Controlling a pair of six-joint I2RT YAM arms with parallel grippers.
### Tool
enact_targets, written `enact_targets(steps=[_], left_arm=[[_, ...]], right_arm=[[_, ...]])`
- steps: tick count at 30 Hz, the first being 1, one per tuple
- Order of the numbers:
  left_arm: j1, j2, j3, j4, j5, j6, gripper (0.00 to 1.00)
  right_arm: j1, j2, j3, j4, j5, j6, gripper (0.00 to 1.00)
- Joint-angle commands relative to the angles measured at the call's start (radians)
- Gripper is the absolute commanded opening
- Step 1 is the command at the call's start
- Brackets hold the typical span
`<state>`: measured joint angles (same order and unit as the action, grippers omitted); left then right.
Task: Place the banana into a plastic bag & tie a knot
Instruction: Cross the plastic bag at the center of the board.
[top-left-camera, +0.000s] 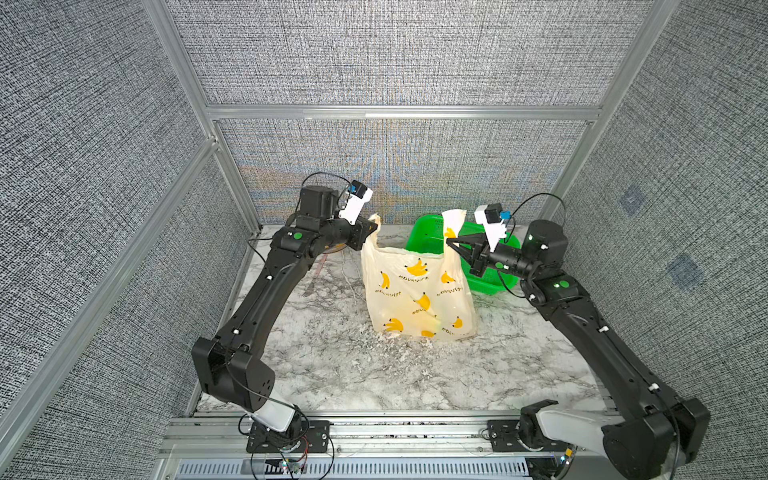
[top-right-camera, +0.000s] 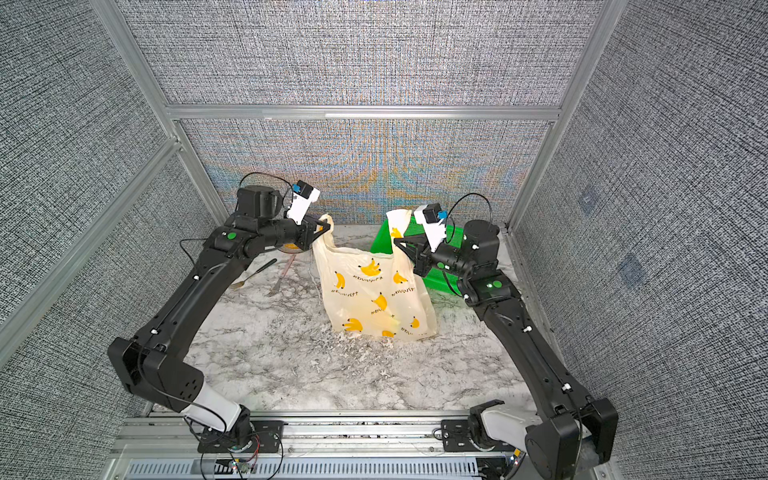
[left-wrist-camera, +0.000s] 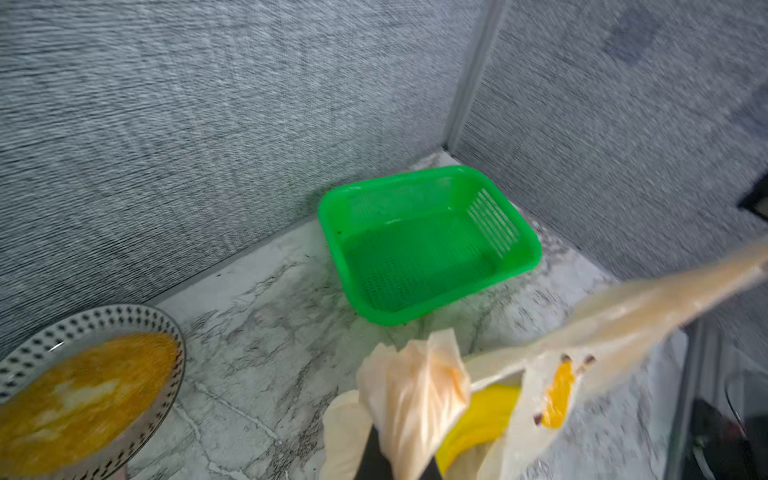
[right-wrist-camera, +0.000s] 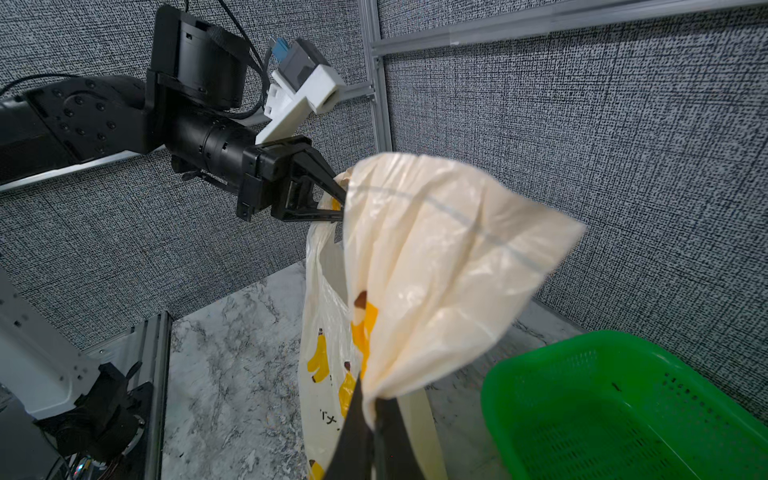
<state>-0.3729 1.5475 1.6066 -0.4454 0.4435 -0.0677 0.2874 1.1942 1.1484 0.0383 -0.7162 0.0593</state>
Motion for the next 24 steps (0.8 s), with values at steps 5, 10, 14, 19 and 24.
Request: enact_targets(steps=[5,10,14,19,24], left_arm=[[-0.119,-0.134,-0.166,0.314,-0.538,-0.414,0.0],[-0.23,-0.13,-0.054,0.171,-0.616,-0.47,0.0],[-0.293,-0.261,-0.04,0.161,-0.659,-0.398,0.0],[-0.299,-0.307,-0.03,0.172,-0.579,-0.312,0.0],[-0.299,-0.279,-0.161,0.252,-0.502,-0.315,0.0]], right_arm=[[0.036,-0.042,-0.059,0.12,0.127,0.066,0.0],[0.114,-0.057,-0.018,0.044,0.321,0.028,0.0],[0.132,-0.134,0.004,0.035,0.363,0.013,0.0],[0.13,-0.192,-0.043,0.143,0.375,0.036,0.0],[0.13,-0.131,-0.12,0.189,0.341,0.031,0.0]])
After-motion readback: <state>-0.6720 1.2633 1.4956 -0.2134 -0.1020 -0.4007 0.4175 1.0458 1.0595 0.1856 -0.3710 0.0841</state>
